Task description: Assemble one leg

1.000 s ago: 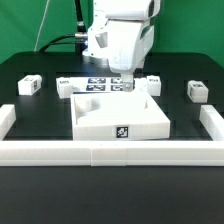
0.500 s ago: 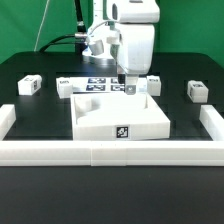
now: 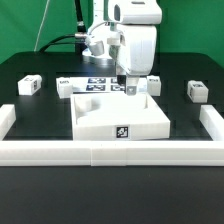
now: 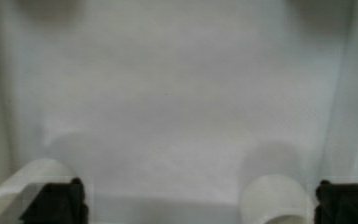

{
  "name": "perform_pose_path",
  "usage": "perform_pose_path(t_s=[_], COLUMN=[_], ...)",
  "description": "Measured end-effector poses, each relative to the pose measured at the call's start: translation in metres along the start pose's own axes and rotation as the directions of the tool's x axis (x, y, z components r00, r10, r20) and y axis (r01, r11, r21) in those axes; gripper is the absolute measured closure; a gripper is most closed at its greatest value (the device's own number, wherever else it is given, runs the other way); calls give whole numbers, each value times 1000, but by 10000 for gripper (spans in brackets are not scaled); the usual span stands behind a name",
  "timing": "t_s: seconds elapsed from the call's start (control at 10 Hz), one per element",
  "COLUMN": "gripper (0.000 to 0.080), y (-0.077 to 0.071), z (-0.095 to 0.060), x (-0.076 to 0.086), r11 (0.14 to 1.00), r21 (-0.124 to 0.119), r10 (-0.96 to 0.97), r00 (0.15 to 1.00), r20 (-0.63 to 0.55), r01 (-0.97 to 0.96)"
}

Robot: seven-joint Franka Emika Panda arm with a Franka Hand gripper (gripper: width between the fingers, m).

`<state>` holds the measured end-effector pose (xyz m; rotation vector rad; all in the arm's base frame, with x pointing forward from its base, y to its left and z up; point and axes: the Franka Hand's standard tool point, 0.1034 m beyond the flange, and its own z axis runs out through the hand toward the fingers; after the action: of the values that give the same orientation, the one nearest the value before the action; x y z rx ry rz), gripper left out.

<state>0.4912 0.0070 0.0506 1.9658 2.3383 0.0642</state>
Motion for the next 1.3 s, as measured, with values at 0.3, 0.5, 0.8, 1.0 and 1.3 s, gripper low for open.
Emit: perform_pose_path(t_s=[0.3,0.5,0.8,1.0,1.3], gripper=[150,150,150,150,354], y=[-29,-38,-45,-44,-44], z=[13,23,33,34,34], x=[5,6,4,2,0], r11=[999,997,996,996,996], r21=[50,72,93,92,92], r10=[-4,0,11,14,18], r00=[1000,1000,1000,1000,1000], r20=[-9,-16,-22,-22,-21], r01=[5,1,-8,-12,-16])
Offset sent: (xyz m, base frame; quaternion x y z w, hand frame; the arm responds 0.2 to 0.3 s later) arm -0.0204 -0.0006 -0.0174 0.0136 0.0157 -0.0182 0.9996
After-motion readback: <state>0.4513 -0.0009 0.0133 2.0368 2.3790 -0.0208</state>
